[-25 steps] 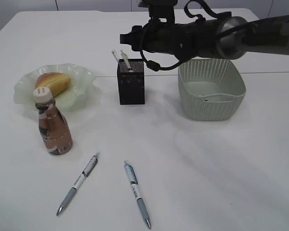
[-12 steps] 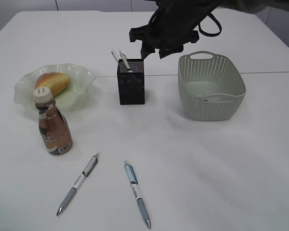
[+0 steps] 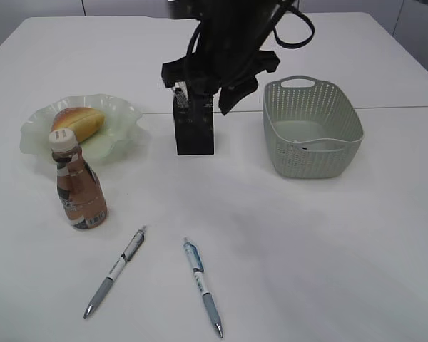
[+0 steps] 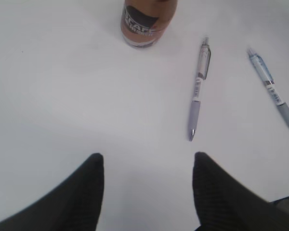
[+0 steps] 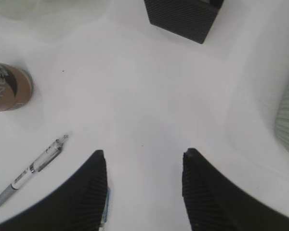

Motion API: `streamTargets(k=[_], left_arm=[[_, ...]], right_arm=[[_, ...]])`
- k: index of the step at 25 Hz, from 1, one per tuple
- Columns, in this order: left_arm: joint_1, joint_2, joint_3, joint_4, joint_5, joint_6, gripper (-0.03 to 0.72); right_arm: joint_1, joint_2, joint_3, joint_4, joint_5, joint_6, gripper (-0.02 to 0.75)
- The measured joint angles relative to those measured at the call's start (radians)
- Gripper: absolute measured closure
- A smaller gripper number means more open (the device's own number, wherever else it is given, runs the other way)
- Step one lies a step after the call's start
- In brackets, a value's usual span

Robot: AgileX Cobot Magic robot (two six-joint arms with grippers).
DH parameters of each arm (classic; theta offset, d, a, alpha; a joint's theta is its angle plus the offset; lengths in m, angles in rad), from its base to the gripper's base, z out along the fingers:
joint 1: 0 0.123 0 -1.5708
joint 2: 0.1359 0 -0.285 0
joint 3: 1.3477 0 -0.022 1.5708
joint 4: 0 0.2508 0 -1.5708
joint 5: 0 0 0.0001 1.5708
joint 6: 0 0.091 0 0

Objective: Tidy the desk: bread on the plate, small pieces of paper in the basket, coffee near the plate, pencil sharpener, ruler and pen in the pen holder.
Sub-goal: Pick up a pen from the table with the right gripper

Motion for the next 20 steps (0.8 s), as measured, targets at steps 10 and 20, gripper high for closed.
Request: streamTargets(k=[10,20], left_arm=[[0.012,0.000,0.000,0.000,-0.002,0.000,0.256],[0.005,0.000,0.000,0.000,-0.002,0.000,0.256]], right_arm=[[0.104,-0.001,0.174,0.022,0.002,0.033,0.364],[0.212,0.029,0.343,-0.023,-0.004,0.094,0.364]])
